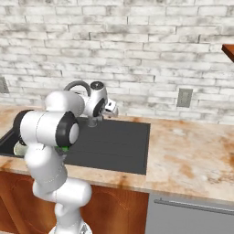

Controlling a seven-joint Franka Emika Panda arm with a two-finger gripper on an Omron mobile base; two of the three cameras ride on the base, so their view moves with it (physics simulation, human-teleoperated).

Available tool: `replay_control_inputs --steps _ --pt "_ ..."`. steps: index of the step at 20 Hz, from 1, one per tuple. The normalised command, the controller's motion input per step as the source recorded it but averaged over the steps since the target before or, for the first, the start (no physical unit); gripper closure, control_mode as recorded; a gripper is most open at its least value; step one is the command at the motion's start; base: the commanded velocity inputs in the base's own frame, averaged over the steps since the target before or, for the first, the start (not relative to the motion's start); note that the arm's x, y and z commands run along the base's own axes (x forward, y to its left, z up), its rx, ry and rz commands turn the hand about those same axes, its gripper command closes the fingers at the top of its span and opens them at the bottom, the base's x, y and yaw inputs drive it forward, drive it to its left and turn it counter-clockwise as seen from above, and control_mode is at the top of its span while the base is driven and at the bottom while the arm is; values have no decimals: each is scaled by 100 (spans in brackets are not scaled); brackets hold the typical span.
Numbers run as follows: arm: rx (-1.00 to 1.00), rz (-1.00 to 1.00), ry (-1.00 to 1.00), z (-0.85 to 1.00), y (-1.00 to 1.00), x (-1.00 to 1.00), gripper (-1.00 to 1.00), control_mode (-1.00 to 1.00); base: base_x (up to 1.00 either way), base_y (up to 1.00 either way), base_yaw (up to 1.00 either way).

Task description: Pick the cup and bowl and place them in the sink. Then turn on the water.

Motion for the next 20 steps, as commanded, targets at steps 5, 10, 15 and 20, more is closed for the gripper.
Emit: replay_control_inputs --steps 5,10,15,20 --pt "15 6 -9 24 -11 -28 -100 -100 0 0 0" --pt "-3 4 0 2 30 73 -100 -100 0 0 0" --pt "-11 4 -15 19 27 21 -100 -100 0 0 0" --pt "-7 0 -11 0 7 7 -100 -100 0 0 0"
